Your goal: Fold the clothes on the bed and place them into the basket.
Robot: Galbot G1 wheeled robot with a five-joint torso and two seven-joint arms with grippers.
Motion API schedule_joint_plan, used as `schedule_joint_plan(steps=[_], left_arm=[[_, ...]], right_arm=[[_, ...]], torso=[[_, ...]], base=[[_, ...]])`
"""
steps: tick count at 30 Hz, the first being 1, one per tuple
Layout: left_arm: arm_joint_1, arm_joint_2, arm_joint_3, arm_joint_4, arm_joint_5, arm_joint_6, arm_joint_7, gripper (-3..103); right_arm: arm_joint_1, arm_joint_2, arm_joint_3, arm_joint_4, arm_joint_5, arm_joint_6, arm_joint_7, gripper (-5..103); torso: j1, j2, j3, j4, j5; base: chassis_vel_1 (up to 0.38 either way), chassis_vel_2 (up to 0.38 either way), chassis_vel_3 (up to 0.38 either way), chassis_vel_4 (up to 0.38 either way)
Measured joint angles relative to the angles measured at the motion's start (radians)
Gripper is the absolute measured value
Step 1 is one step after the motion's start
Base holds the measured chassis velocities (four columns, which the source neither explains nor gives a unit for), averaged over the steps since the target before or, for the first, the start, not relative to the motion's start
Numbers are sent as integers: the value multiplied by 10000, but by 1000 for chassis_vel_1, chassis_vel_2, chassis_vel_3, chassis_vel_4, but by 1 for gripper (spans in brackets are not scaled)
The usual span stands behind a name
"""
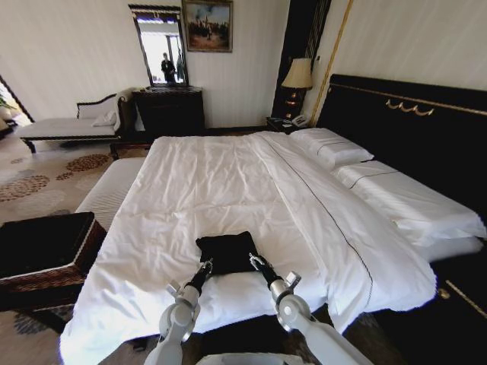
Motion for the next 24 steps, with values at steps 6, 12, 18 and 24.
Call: schedule_joint_plan(steps=[6,12,18,24], left_arm=[[-21,-16,6,38,49,-38,8,9],[-64,1,92,48,180,-116,9,9],[-75,8,205,43,454,-227,76,9],[194,-49,352,-1000,355,-337,122,9]], right_arm=[[-3,46,-2,-29,-63,179,-63,47],[-207,90,58,79,-13,596,-561,25],[-340,189,59,297,26,837,-908,9],[-477,263,60,734,-1078,1446,-1479,7]], torso=[[1,0,0,0,0],[0,0,0,0,1],[0,0,0,1,0],[1,0,0,-1,0]], base=[[0,0,0,0],[0,0,0,0],[0,0,0,0],[0,0,0,0]])
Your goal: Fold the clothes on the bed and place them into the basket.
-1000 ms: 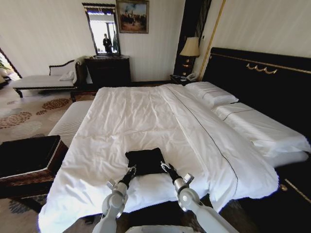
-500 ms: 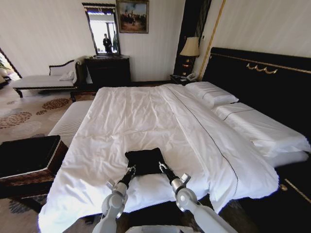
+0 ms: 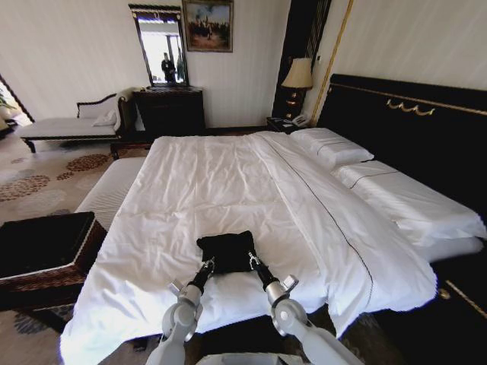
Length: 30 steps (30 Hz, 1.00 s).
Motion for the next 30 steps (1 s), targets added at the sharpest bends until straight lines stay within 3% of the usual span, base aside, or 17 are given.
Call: schedule_joint_plan(steps=[6,10,23,30], left_arm=[[671,-28,-133,-1908,-133,-58,2,9],[967,-42,-326,-2437,-267,-67,-33,9],[1686,-215,-635,-3479,-481,-65,-128,9],[2053,-94,-876,-3803,-474,-97,-115,9]], right_arm=[[184,-326,60,1035,-470,266,-58,7],[93,-327,113,1345,-743,547,121,7],[-839,31,255,2130,-1051,612,98,7],[-1080,701,93,2096,-1345,570,87,7]], torso=[[-1,1,-1,3,-1],[0,1,-1,1,-2],[0,2,-1,0,-2],[-1,2,-1,0,-1]], base=[[0,0,0,0],[0,0,0,0],[0,0,0,0],[5,8,-8,-6]])
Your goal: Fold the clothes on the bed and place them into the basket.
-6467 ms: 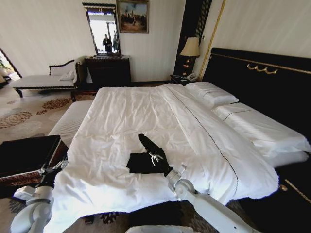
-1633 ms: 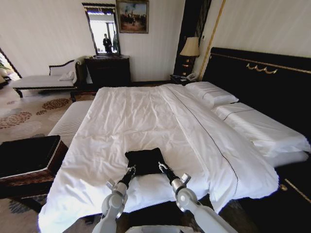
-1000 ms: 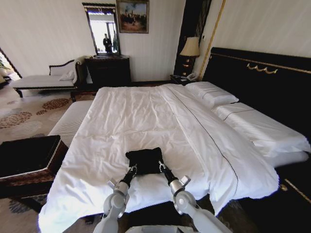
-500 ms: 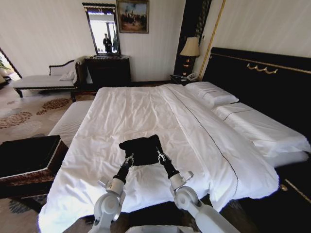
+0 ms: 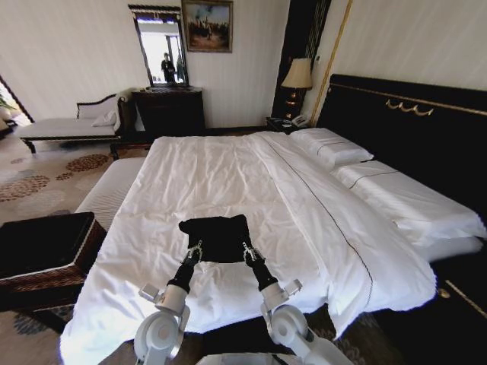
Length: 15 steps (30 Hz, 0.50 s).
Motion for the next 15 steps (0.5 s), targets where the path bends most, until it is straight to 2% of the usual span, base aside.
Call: schedule_joint_plan(steps=[7,15], left_arm=[[118,92,-222,-229,-330,-1,-21,9],[35,123,-443,-151,-567,1,-57,9]], right_arm=[[106,319,-226,-192,-16,-53,200,7],[443,513,-506,-461,29,-97,269,7]], torso=[[0,0,0,0,0],[0,0,0,4,-1]], base=[[107,128,-115,-143],[231,245,-231,-251]])
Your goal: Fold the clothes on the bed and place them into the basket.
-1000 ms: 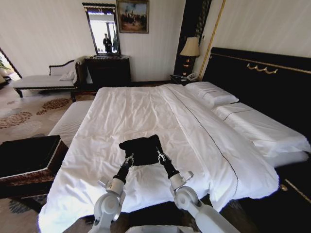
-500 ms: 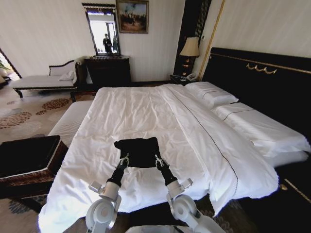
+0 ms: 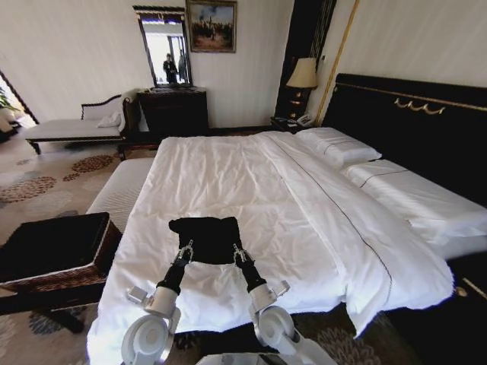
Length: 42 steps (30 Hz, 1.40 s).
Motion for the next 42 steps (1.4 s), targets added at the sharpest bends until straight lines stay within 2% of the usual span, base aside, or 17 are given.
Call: schedule_joint_plan(steps=[3,30,37,42], left_arm=[[-103,-39,-15,25,-102,2,-23,9],[-158,-35,-724,-159,-435,7,-11,9],[-184,-110,-806,0,-375,-41,18,9],[-213,-151,-826,79,-354,-59,44,9]], right_arm=[[118,28,-56,-77,29,-6,17,7],[515,122,-186,-257,202,1,72,7],[711,150,-286,-362,288,19,41,7],[798,222,-377,-457,341,26,93,7]], torso=[[0,0,0,-5,-1],[0,0,0,-3,2],[2,0,-1,0,-2],[1,-1,1,-9,6]], base=[[285,275,-285,-271],[340,335,-337,-339],[183,175,-172,-147],[16,19,-13,-6]])
